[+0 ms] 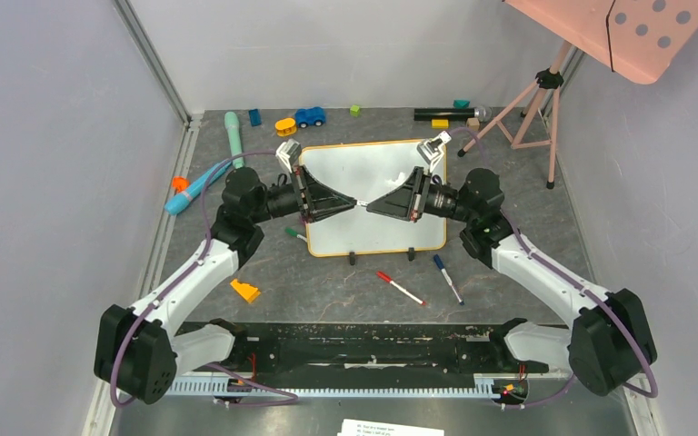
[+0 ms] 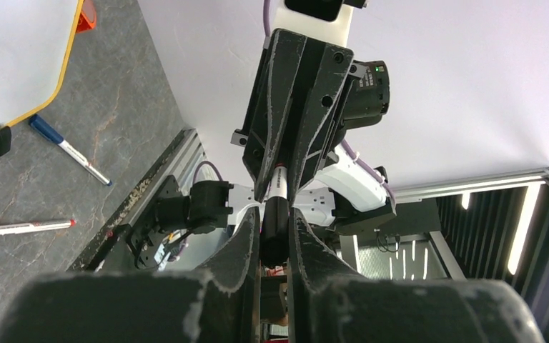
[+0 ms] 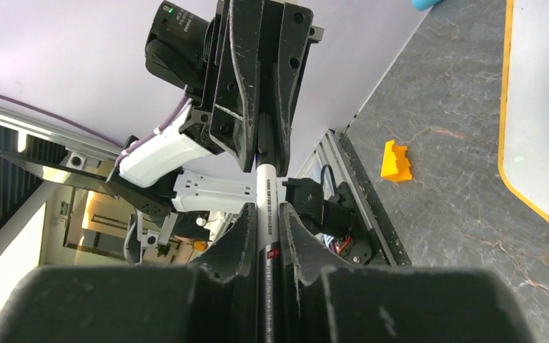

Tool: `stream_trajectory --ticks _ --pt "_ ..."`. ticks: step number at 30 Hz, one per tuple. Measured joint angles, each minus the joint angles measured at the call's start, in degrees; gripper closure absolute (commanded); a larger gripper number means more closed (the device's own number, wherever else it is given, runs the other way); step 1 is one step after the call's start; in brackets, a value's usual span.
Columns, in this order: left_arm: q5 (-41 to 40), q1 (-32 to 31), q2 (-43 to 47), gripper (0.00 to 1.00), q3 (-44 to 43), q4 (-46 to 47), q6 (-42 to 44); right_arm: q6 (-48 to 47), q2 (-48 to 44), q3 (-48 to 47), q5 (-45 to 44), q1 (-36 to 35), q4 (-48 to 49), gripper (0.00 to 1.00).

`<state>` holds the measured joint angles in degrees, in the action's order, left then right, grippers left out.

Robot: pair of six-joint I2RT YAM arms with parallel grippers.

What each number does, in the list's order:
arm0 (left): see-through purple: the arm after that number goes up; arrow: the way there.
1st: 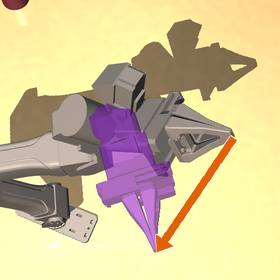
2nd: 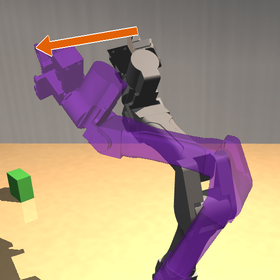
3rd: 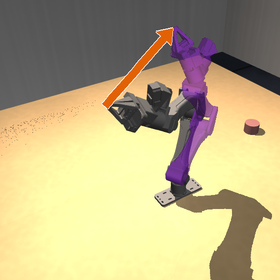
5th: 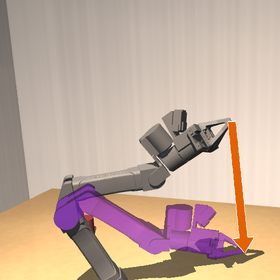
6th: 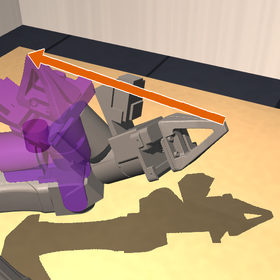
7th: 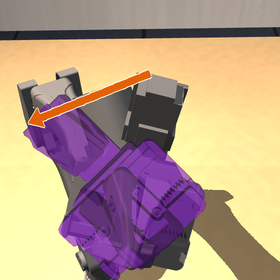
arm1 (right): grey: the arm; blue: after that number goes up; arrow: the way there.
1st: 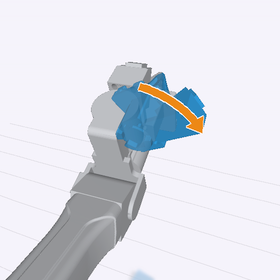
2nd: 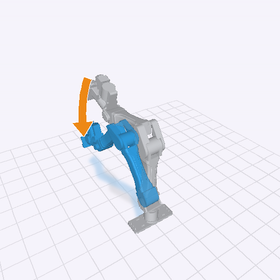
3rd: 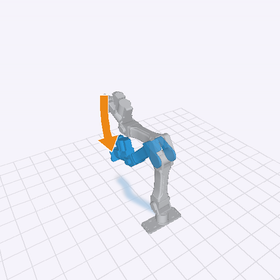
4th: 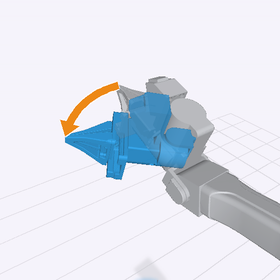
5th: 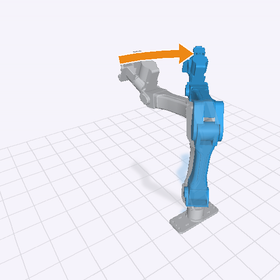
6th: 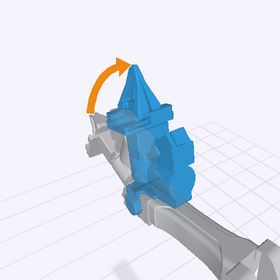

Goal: Write a sentence on the whiteboard
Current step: Open the pen cap from the whiteboard marker, then place the pen cap at the center of the board.

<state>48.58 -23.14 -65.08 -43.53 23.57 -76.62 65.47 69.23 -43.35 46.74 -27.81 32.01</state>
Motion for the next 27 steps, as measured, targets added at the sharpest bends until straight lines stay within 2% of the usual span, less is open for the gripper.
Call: stream_trajectory --ticks 4,8,11,14,16,19,22,27 --pt "1.68 2.64 0.28 0.98 0.22 -0.55 -0.02 0.31 -2.82 3.06 2.38 3.06 0.44 1.0" --pt "3.17 13.31 1.53 0.98 2.03 -1.6 0.11 -0.15 -8.28 8.28 5.46 9.49 -1.51 1.0" --pt "3.45 18.08 2.75 0.98 2.05 -7.34 3.67 -2.47 -10.8 9.38 6.16 9.75 -5.03 1.0" --pt "1.57 18.23 4.94 0.98 2.03 -17.46 9.62 -6.32 -13.25 10.03 5.92 9.68 -10.8 1.0" --pt "-2.86 18.18 6.95 0.98 1.84 -26.99 14.75 -10.75 -13.84 8.98 4.42 9.66 -17.07 1.0" --pt "-11.54 18.29 8.83 0.98 1.68 -40.26 21.46 -20.15 -13.92 3.21 -2.89 9.68 -31.52 1.0" --pt "-21.09 18.29 8.17 0.98 1.6 -51.58 26.53 -26.29 -15.54 -0.66 -9.7 9.7 -38.73 1.0" --pt "-30.4 18.32 3.54 0.98 1.77 -60.76 30.75 -32.65 -20.59 -3.8 -18.45 9.7 -46.27 1.0"
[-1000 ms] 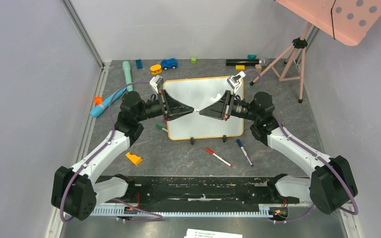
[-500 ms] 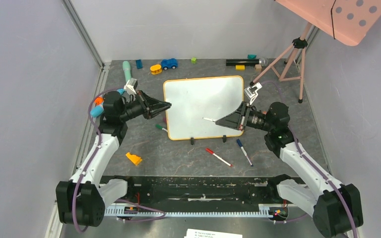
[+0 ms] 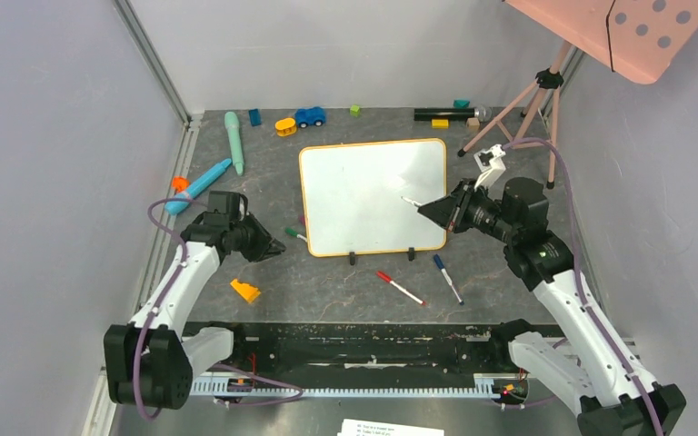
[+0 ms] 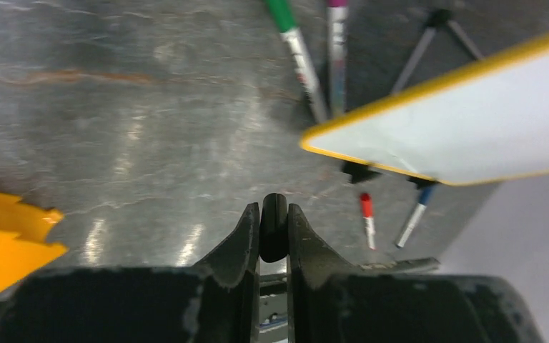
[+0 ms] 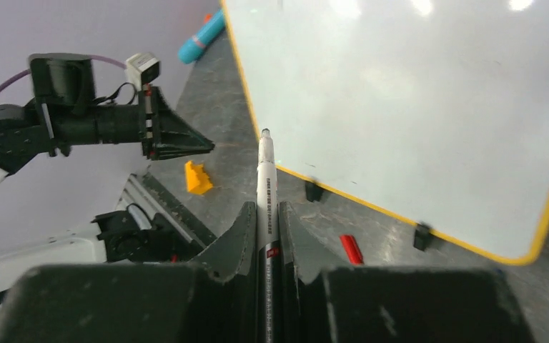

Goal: Write a sentence on the whiteboard
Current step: Place the pen cap at the center of the board.

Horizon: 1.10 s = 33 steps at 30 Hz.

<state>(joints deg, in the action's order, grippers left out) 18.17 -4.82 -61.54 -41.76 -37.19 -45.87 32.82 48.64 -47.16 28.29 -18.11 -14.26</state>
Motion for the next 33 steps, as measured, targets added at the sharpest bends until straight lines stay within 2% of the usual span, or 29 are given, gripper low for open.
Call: stream_trajectory --ticks 8,15,16,26,29,33 --pt "-7.93 0.0 -5.9 0.98 3.72 -1.09 1.27 -0.46 -2.73 -0.28 -12.74 -0.02 -11.13 1.0" --pt "-11.89 -0.02 -12.09 0.98 5.77 0.79 1.25 -0.33 -6.97 -0.04 -17.11 -0.02 -13.62 1.0" --pt "-12.13 -0.02 -12.9 0.96 5.79 1.03 1.22 -0.22 -6.97 -0.04 -17.81 -0.02 -14.36 1.0" --pt "-13.66 0.09 -15.34 0.27 4.02 1.62 1.38 -1.07 -6.56 -0.07 -20.9 -0.02 -17.9 1.0" --pt "-14.23 0.09 -15.72 0.16 2.27 -0.17 1.99 -2.1 -6.19 -0.31 -20.85 -0.02 -17.99 1.0" --pt "-14.69 0.15 -15.58 0.05 -2.69 -4.72 2.95 -3.76 -4.74 -1.53 -20.87 -0.02 -18.12 1.0"
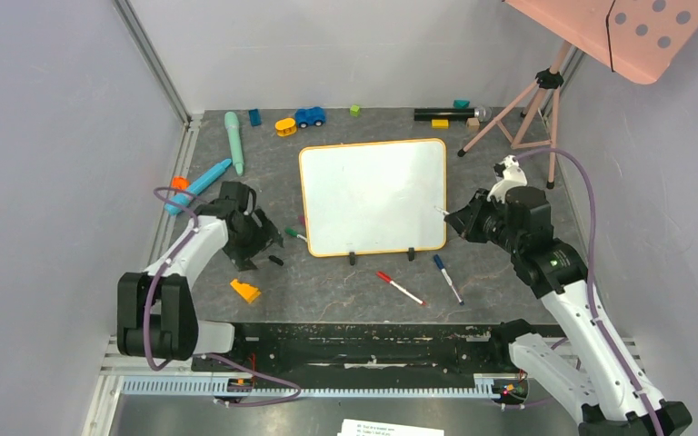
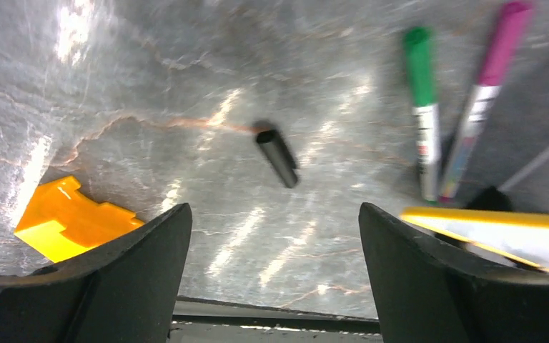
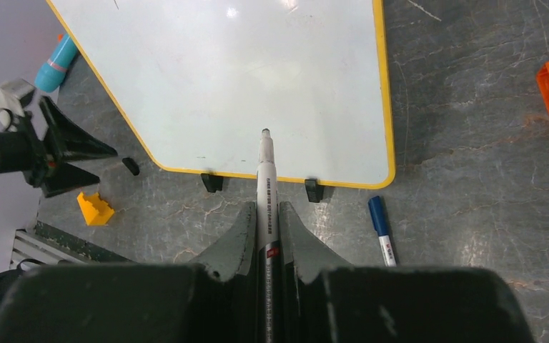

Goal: Write a sentence on the whiteboard
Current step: Place the pen cap at the center of the board, then hold the whiteboard on the whiteboard stand.

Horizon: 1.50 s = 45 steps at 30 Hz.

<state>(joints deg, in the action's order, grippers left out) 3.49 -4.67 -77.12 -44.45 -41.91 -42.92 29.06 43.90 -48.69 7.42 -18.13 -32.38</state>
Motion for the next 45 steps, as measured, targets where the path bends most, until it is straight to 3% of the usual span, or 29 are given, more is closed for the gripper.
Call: stream_trajectory --ticks 6,11,18,23,28,33,39,45 --pt "4.98 0.09 5.16 0.0 -8.59 -0.79 3.5 -2.49 4.46 -4.96 0.5 0.0 -1.16 1.0" --pt "11.72 0.09 11.15 0.0 -9.07 3.56 3.8 -3.45 8.28 -7.3 4.55 0.0 -1.09 1.0" --pt "13.05 0.09 14.36 0.0 -8.74 8.87 3.76 -4.17 12.09 -8.94 10.62 -0.02 -1.18 1.0" --pt "16.48 0.09 15.82 0.0 -4.22 20.81 3.76 -5.99 14.51 -12.09 10.99 -1.03 -2.19 1.0" --pt "13.92 0.2 17.57 0.0 -2.05 31.15 3.34 -8.0 17.49 -15.52 9.03 -3.93 -4.31 1.0" --pt "12.39 1.9 15.63 0.0 -2.67 38.45 3.32 -9.18 19.87 -17.05 5.6 -7.58 -6.25 1.0" --pt "21.18 4.28 4.24 0.0 -9.64 40.61 2.62 -10.1 22.82 -19.98 2.99 -10.16 -6.84 1.0" --pt "26.91 4.39 1.46 0.0 -12.39 42.62 0.26 -11.96 21.88 -19.96 2.58 -10.14 -6.71 1.0"
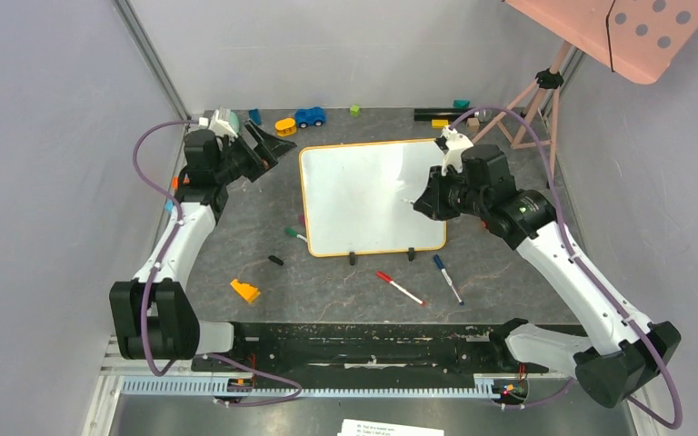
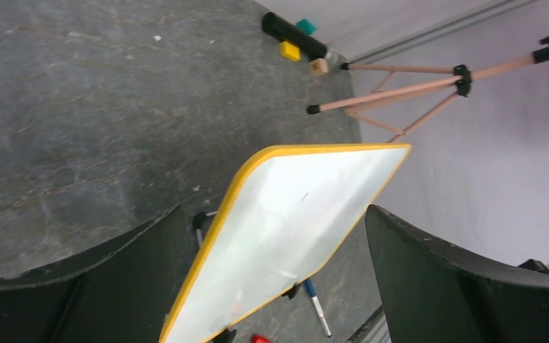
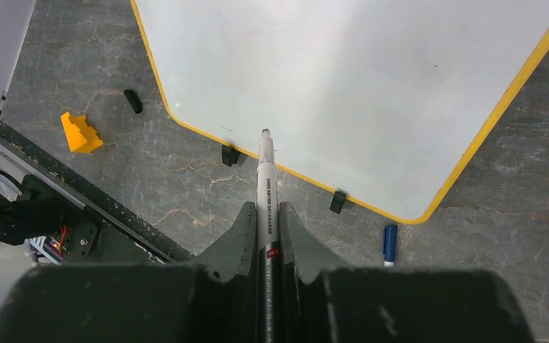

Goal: Write a sentence on the whiteboard
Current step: Hold the whiteboard on the whiteboard stand.

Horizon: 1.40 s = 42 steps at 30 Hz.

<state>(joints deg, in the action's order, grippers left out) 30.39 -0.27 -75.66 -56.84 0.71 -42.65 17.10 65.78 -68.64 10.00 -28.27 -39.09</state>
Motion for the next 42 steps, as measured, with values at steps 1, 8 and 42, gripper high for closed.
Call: stream_trajectory --ticks 1,8,42 --pt "0.92 0.0 -0.42 0.0 -0.74 0.17 -0.24 -0.37 -0.42 0.02 0.02 0.0 0.02 1.0" --pt "6.64 0.0 -3.28 0.0 -3.93 2.93 -0.87 -2.51 -2.73 0.09 -0.04 -0.02 1.33 1.0" --pt "21.81 5.4 -15.96 0.0 -6.14 11.5 11.78 -0.2 10.12 -8.13 1.84 -0.02 13.09 1.0"
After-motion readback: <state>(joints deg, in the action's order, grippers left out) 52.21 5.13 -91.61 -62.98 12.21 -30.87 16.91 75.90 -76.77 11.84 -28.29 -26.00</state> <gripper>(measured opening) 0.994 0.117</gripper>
